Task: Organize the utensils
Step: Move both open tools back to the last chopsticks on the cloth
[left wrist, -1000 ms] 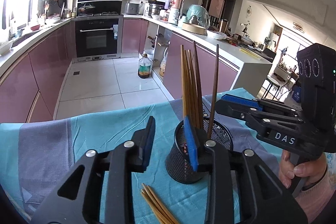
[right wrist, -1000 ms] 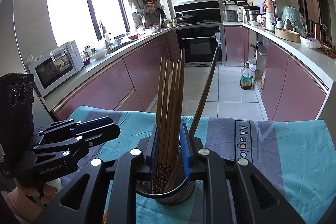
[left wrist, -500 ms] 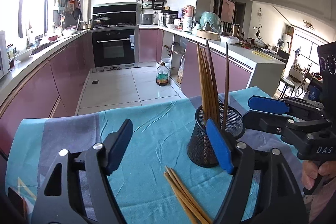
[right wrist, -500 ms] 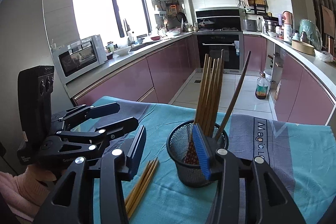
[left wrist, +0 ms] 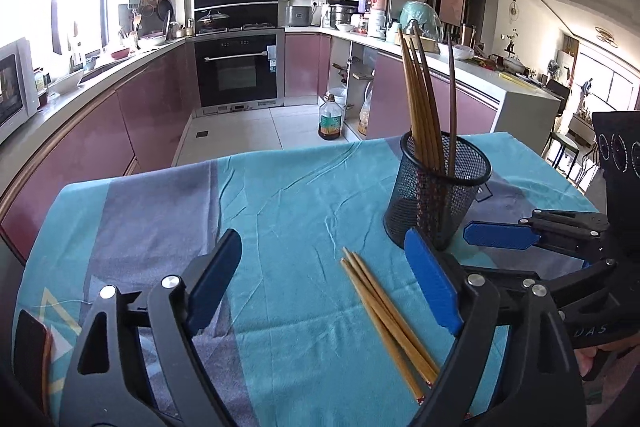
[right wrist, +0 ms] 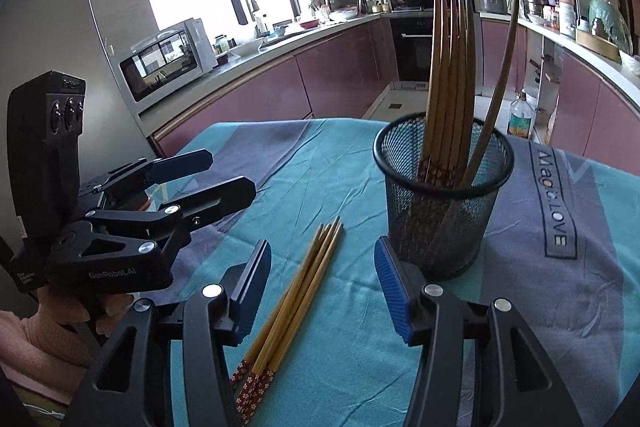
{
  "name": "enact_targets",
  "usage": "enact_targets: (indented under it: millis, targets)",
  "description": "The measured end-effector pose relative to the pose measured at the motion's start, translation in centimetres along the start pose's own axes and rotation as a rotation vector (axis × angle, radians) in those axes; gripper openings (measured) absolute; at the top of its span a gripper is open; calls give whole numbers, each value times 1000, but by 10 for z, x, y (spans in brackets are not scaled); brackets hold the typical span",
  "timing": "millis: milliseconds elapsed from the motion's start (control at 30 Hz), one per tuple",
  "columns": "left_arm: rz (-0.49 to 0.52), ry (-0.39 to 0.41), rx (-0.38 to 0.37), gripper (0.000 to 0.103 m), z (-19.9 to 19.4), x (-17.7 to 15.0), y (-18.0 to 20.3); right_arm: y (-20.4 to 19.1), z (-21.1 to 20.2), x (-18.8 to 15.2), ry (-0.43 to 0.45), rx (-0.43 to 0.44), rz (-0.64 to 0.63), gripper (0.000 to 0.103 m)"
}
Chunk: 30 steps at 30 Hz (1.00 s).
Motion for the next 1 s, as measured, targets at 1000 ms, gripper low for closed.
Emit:
enact_targets:
  millis: [1000]
  targets:
    - [-7,-177,-12,79,37,-58,-1,-14,42,-35,-143,-57,0,27]
Point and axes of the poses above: each gripper's, at about its wrist camera, not at the fingertips, and z roughly the way its jaws point, y to its right, x to its top, the point moved 3 cm from there along z, roughly the way its jaws point, and after that the axes turned 12 degrees about -y, right-handed, at the moved point
